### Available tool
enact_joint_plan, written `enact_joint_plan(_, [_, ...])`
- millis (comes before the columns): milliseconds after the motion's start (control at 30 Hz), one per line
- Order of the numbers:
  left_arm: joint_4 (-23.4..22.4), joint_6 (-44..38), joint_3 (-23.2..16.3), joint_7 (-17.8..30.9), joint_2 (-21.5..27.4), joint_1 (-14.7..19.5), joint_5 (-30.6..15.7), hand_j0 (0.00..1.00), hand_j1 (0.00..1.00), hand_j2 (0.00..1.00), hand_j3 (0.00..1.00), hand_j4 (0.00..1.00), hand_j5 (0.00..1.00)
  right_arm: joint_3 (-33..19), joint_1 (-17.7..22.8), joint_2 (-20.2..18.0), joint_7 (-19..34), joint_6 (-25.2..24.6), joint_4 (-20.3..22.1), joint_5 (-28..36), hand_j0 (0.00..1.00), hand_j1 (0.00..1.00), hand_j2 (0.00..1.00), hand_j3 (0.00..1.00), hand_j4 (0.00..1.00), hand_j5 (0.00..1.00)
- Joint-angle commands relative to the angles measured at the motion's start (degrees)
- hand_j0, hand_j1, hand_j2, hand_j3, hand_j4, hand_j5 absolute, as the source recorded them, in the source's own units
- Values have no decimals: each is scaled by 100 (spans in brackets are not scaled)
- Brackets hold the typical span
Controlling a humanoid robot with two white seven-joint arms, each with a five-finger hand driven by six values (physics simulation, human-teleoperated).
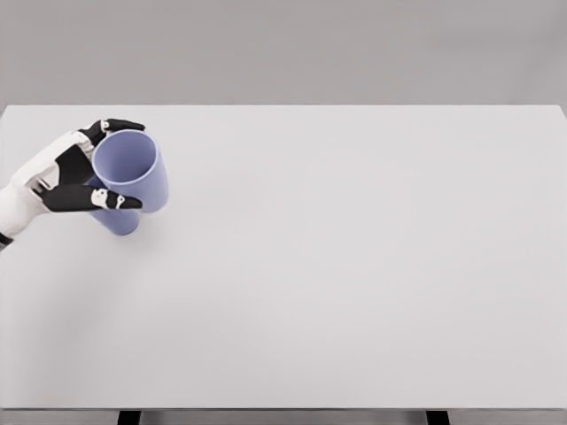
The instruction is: Place the right cup on the left cup with left arm
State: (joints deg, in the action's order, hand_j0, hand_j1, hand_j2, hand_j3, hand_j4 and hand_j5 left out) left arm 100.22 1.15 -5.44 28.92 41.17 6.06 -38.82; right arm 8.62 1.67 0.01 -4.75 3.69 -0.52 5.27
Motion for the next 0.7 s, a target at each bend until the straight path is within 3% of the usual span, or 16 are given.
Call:
enact_joint_plan(0, [-47,-1,34,-1,31,9,-65,64,64,64,64,64,64,0,0,-1,0,0,-1,1,100,100,100,100,100,100])
enact_joint_plan(667, [-548,-1,245,-1,339,132,-196,64,64,64,64,64,64,0,0,-1,0,0,-1,1,100,100,100,100,100,100])
